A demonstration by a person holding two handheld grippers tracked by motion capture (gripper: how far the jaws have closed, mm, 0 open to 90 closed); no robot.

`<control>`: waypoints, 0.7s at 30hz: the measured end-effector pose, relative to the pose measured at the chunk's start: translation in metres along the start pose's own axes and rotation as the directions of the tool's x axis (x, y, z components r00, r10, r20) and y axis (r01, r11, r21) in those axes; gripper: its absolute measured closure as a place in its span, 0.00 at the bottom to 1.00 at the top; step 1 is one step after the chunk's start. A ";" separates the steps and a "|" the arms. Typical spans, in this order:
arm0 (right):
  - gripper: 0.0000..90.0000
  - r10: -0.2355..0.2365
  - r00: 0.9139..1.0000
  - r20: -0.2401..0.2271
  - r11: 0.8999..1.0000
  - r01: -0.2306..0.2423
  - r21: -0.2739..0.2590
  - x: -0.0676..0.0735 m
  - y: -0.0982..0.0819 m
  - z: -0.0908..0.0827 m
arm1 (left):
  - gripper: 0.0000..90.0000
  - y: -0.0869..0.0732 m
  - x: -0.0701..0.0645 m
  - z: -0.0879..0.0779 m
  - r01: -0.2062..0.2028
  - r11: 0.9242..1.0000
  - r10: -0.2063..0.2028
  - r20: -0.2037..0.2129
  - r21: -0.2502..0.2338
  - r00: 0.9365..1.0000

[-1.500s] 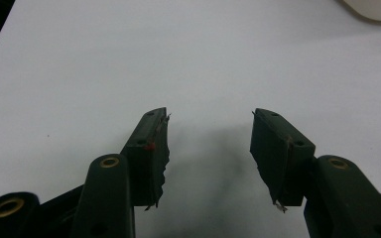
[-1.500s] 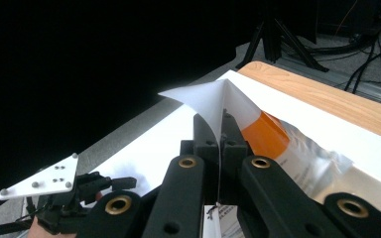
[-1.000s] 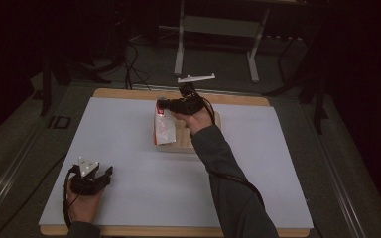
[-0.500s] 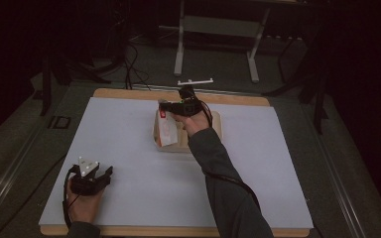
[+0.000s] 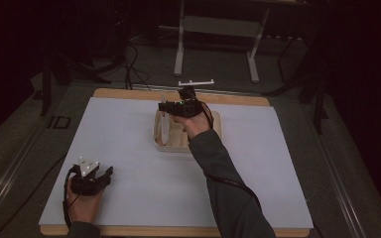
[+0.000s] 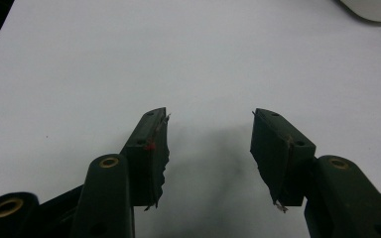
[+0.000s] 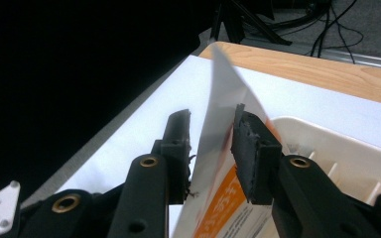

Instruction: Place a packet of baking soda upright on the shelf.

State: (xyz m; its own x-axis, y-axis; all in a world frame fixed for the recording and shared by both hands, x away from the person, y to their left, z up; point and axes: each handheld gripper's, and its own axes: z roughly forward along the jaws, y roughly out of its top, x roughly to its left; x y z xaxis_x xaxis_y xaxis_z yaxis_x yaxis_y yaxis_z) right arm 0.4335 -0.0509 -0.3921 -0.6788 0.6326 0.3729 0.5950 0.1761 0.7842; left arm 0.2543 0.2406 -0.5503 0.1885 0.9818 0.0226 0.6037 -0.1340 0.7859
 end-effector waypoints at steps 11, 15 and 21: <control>0.72 -0.089 0.996 0.020 0.996 0.088 0.007 0.018 -0.002 -0.017 | 0.54 0.000 0.000 0.000 0.001 1.000 -0.001 -0.003 0.000 1.000; 0.72 -0.093 0.995 0.028 0.996 0.093 0.014 0.018 0.002 -0.024 | 0.54 0.000 0.000 0.000 0.000 1.000 0.000 -0.003 -0.003 1.000; 0.73 -0.094 0.995 0.022 0.996 0.094 0.014 0.017 0.004 -0.034 | 0.54 0.000 0.000 0.000 0.002 1.000 -0.002 -0.003 -0.003 1.000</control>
State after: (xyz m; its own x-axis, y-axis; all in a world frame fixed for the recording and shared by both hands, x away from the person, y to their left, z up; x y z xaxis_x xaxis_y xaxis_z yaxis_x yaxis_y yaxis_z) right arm 0.4102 -0.0651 -0.3657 -0.7221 0.6297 0.2866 0.5350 0.2455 0.8084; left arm 0.2539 0.2406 -0.5502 0.1849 0.9825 0.0235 0.6015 -0.1320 0.7879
